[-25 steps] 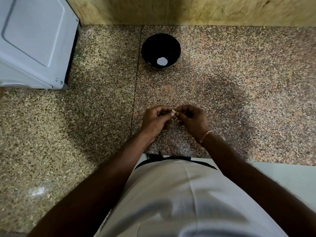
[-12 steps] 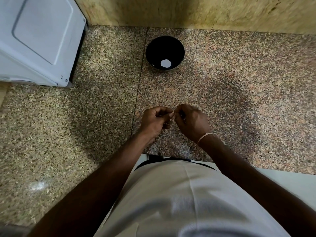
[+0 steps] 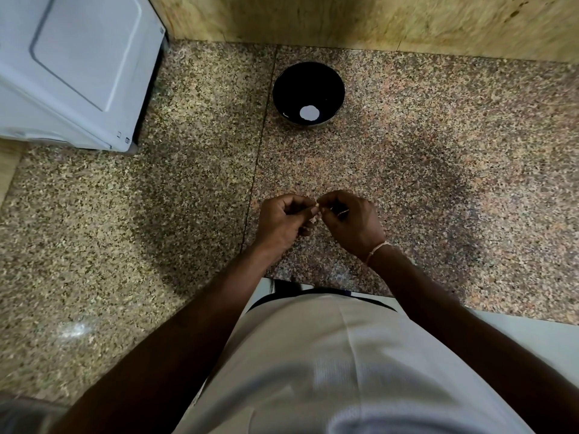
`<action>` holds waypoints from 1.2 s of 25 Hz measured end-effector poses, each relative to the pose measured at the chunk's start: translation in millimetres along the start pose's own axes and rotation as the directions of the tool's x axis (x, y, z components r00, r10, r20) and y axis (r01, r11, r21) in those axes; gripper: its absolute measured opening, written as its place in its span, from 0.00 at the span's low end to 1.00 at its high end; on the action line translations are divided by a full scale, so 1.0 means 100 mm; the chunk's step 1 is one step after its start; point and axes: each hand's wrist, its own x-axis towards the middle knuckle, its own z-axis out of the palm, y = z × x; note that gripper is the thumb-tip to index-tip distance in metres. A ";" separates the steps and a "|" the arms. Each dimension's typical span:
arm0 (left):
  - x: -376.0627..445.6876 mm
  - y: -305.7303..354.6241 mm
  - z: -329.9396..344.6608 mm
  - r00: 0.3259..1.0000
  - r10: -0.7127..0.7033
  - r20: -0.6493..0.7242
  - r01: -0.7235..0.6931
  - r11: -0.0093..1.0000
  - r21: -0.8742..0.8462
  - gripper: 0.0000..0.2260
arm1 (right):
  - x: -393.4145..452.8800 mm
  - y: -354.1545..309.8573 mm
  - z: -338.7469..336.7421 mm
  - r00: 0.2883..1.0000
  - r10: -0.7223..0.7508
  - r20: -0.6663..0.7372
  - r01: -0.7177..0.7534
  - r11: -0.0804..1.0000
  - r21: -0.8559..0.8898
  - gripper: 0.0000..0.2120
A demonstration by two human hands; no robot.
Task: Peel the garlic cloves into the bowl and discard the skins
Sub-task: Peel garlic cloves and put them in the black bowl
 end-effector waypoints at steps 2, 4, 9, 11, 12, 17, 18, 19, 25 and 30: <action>0.00 0.02 0.01 1.000 -0.019 -0.004 0.019 1.000 -0.009 0.07 | -0.01 0.00 -0.02 1.000 0.010 0.005 -0.010 1.000 0.025 0.08; 0.00 0.03 0.02 1.000 -0.024 0.014 0.025 0.999 -0.025 0.06 | -0.02 -0.01 -0.03 1.000 0.013 0.003 -0.013 1.000 0.025 0.10; -0.01 0.06 0.05 0.999 -0.038 0.027 0.039 0.997 -0.060 0.05 | -0.04 -0.01 -0.08 1.000 -0.013 -0.017 0.013 1.000 -0.008 0.09; 0.00 0.06 0.07 0.999 -0.042 0.027 0.043 0.997 -0.070 0.05 | -0.03 -0.02 -0.09 0.999 -0.017 -0.027 0.017 1.000 -0.022 0.09; 0.01 0.06 0.08 0.999 -0.044 0.026 0.046 0.996 -0.073 0.05 | -0.03 -0.01 -0.10 1.000 -0.010 -0.029 0.009 1.000 -0.020 0.09; 0.04 0.04 0.08 0.998 -0.043 0.042 0.046 0.996 -0.077 0.07 | -0.02 0.01 -0.10 0.999 0.033 -0.029 -0.031 0.998 0.061 0.06; 0.05 0.03 0.08 0.998 -0.040 0.045 0.043 0.996 -0.074 0.07 | -0.02 0.02 -0.11 0.998 0.047 -0.032 -0.044 0.996 0.072 0.06; 0.05 0.03 0.08 0.998 -0.038 0.046 0.041 0.997 -0.072 0.06 | -0.01 0.02 -0.11 0.998 0.059 -0.034 -0.057 0.995 0.081 0.06; 0.10 0.05 0.06 0.997 -0.058 0.049 0.061 0.997 -0.050 0.06 | 0.01 0.00 -0.10 0.999 0.030 -0.018 -0.028 0.995 0.091 0.10; 0.12 0.08 0.07 0.995 -0.083 0.047 0.087 0.994 -0.070 0.04 | 0.04 0.00 -0.11 1.000 0.024 -0.018 -0.022 0.998 0.065 0.08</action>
